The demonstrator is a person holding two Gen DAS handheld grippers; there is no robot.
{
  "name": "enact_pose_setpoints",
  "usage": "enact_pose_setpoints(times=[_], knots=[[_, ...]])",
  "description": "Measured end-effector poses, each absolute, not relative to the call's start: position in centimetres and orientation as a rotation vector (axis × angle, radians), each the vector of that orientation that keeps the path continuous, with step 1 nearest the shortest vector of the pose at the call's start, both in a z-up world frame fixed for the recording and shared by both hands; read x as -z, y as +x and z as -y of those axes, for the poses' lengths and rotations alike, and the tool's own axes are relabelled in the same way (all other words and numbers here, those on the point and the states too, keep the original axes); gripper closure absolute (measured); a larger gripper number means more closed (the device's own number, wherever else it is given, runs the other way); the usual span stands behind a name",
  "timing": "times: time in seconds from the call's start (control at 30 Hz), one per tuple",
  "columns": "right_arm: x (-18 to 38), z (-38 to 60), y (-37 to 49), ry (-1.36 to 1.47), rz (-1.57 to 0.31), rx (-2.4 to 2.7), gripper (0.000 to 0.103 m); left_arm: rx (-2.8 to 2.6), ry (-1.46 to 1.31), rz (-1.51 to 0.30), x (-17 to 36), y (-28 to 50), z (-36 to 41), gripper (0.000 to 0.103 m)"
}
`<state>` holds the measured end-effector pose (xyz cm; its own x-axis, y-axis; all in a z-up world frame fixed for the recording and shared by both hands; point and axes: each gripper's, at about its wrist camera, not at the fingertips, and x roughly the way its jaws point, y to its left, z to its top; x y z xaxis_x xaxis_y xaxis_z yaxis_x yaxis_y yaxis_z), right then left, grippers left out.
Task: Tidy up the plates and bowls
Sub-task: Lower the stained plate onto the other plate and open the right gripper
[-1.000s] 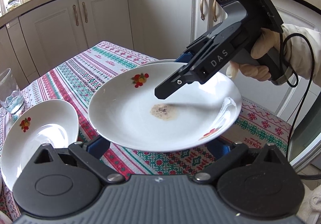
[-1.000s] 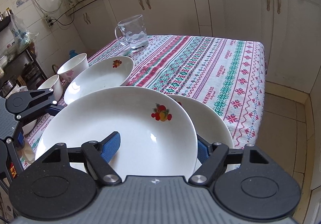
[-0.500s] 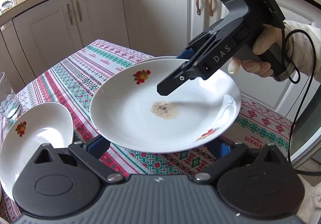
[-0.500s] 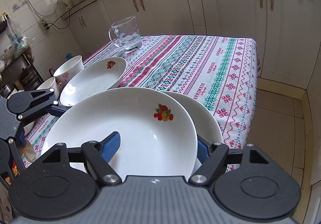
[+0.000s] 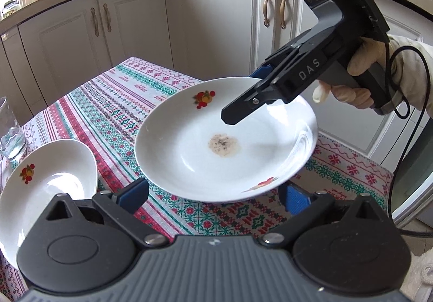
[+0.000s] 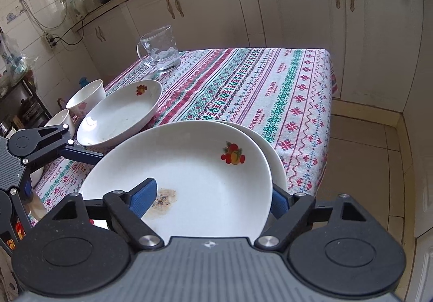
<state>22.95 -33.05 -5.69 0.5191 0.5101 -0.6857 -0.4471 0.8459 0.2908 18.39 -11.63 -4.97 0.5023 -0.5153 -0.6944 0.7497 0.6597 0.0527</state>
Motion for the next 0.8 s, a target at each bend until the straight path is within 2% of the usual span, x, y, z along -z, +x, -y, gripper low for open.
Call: enact_pose_setpoints(times=[0.47, 0.8], knots=[[4.6, 32.2, 21.6, 0.010, -0.856, -0.504, 0.006, 0.776, 0.355, -0.681, 4.9, 17.5, 11.5, 0.002], [4.4, 30.9, 21.3, -0.067, -0.881, -0.429, 0.004, 0.761, 0.327, -0.685, 5.1, 17.6, 11.3, 0.002]])
